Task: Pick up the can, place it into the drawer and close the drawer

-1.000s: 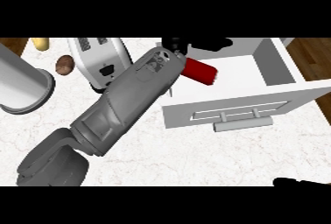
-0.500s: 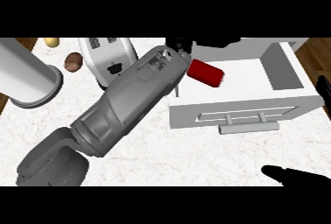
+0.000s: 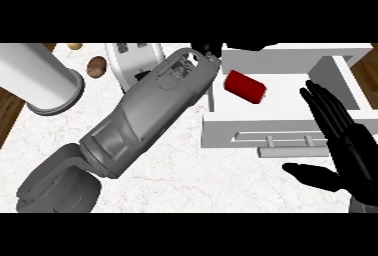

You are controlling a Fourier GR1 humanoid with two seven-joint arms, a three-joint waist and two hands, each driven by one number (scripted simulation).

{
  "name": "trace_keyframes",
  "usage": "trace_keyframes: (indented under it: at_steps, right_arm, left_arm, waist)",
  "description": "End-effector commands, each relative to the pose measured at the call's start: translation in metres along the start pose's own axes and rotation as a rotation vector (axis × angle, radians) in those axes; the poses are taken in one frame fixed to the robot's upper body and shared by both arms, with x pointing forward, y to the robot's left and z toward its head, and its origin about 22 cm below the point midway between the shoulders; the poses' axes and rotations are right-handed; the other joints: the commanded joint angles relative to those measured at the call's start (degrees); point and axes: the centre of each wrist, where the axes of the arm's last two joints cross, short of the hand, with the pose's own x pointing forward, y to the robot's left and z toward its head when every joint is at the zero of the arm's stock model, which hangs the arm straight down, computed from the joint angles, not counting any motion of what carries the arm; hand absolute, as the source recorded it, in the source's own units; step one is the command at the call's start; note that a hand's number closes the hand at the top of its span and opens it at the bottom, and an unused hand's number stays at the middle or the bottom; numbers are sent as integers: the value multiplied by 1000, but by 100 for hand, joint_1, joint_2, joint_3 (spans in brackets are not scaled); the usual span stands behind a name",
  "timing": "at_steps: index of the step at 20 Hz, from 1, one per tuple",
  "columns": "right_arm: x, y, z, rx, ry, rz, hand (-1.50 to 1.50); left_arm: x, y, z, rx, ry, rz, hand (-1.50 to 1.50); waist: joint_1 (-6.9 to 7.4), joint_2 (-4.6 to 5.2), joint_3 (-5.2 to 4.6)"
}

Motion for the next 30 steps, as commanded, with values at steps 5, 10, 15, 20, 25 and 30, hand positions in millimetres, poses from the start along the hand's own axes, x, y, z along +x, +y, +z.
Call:
trace_keyframes:
  at_steps: [5, 10, 15, 20, 25, 30]
  right_arm:
    - [1, 65, -17, 21, 52, 134, -150]
    - [-51, 85, -21, -17, 124, 130, -150]
    - [-40, 119, -35, -2, 120, 155, -150]
    - [-72, 127, -53, 11, 158, 220, -150]
    - [-68, 141, -69, -28, 131, 285, -150]
    - [-86, 134, -92, -104, 177, 308, -150]
  left_arm:
    - [15, 23, -13, -4, 14, 1, -150]
    - [10, 32, -3, 8, 27, 7, -150]
    - [27, 69, -17, 33, 16, -10, -150]
    - [25, 90, -16, 1, 14, -22, -150]
    - [20, 110, -14, 13, 42, -27, -150]
    - [5, 123, 0, -11, 45, -32, -150]
  waist:
    - [129, -53, 0]
    - [257, -82, 2]
    - [262, -73, 1]
    - [436, -37, 5]
    - [389, -33, 4]
    - [555, 2, 7]
